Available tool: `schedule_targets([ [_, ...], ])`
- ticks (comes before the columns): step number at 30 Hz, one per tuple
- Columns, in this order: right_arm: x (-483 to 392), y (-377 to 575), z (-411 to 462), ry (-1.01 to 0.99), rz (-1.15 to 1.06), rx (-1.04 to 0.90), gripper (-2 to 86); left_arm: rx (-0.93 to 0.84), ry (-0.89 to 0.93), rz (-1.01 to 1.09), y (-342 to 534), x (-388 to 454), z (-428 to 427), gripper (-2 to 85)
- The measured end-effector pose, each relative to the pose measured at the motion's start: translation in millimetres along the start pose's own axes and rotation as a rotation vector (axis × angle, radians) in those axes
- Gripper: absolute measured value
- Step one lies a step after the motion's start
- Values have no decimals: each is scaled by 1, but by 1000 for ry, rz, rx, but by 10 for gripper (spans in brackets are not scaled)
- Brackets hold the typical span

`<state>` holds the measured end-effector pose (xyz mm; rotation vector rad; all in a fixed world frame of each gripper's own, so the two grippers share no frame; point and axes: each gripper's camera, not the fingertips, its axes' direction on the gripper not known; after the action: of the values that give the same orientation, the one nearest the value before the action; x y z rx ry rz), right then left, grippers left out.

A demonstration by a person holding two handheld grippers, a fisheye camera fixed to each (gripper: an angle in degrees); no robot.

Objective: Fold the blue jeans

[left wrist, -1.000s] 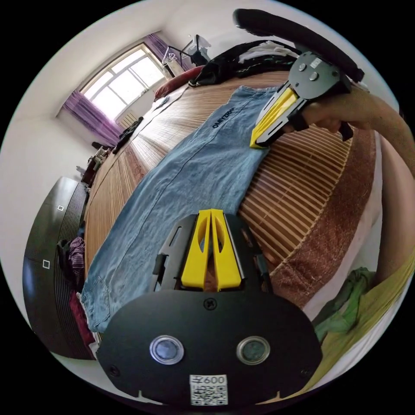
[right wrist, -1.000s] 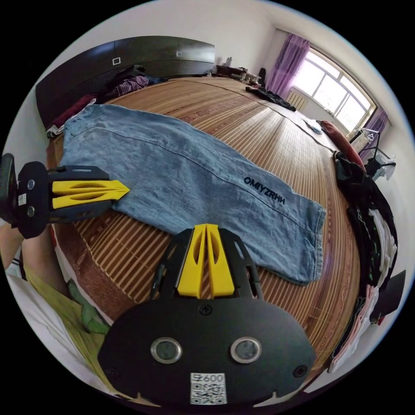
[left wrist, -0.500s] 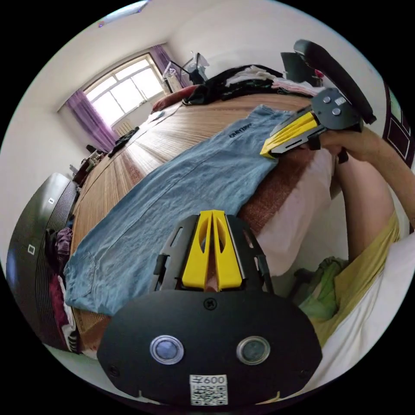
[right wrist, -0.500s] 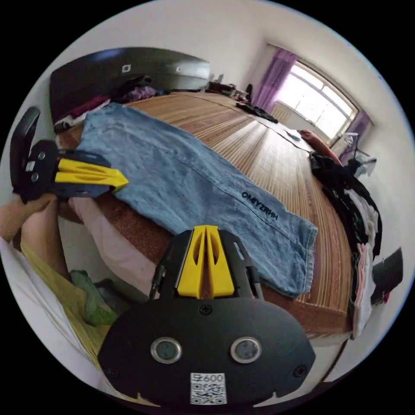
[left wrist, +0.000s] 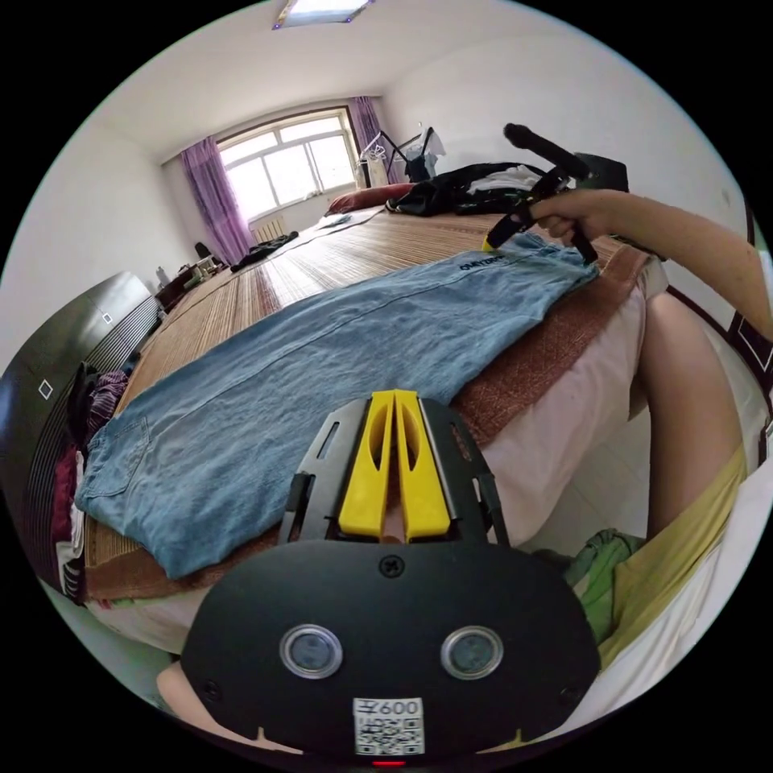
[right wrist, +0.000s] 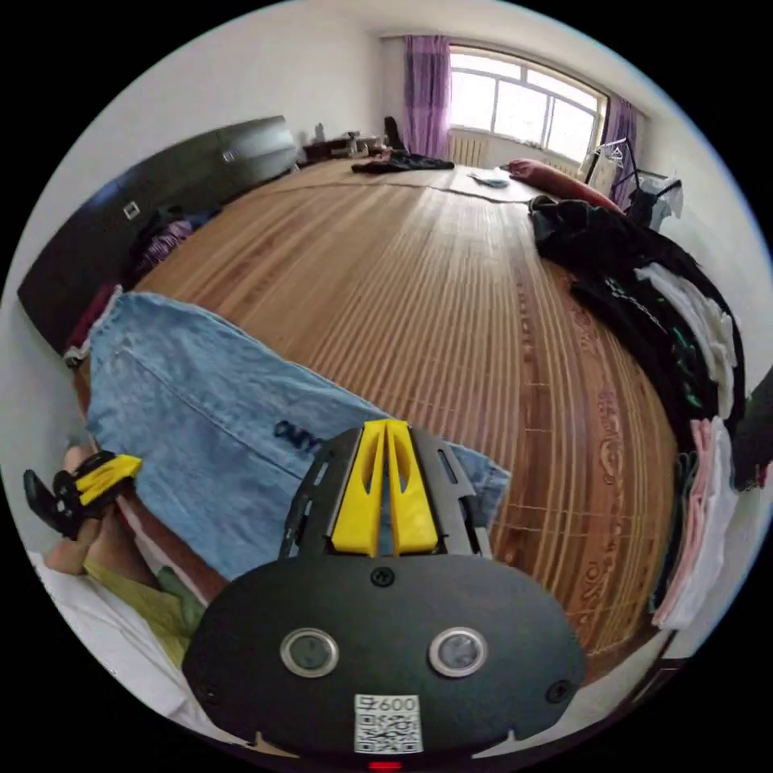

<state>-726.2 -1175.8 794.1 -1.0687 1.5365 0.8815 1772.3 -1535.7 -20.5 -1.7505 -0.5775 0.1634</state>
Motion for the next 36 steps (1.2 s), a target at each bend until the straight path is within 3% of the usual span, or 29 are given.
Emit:
schedule_targets([
  [2,40,1,-24,43,208,31,-9,1,3,-6,-7,8,-1,5],
  [5,72,16,-67,94,326,112,-9,3,8,-7,-18,18,-3,5],
  [10,35,41,-138,51,105,199,-9,29,-13,14,-39,43,-6,3],
  [14,-19,63,-152,64,-141,29,-8,11,-18,14,-72,63,-8,2],
  [16,-16,70,-149,138,-155,-33,-8,12,-4,2,-87,69,-8,2],
  [19,26,70,-178,-3,101,38,-7,17,5,-3,-114,82,-9,2],
  [23,53,82,-226,64,320,176,-1,18,-3,-15,-158,102,-11,3],
  [28,72,91,-236,-75,420,140,50,30,-11,-12,-217,126,-12,2],
  [32,86,94,-236,-217,440,161,42,28,-5,-9,-279,142,-13,2],
  [36,86,90,-244,-184,407,147,12,34,-6,-16,-338,155,-14,1],
])
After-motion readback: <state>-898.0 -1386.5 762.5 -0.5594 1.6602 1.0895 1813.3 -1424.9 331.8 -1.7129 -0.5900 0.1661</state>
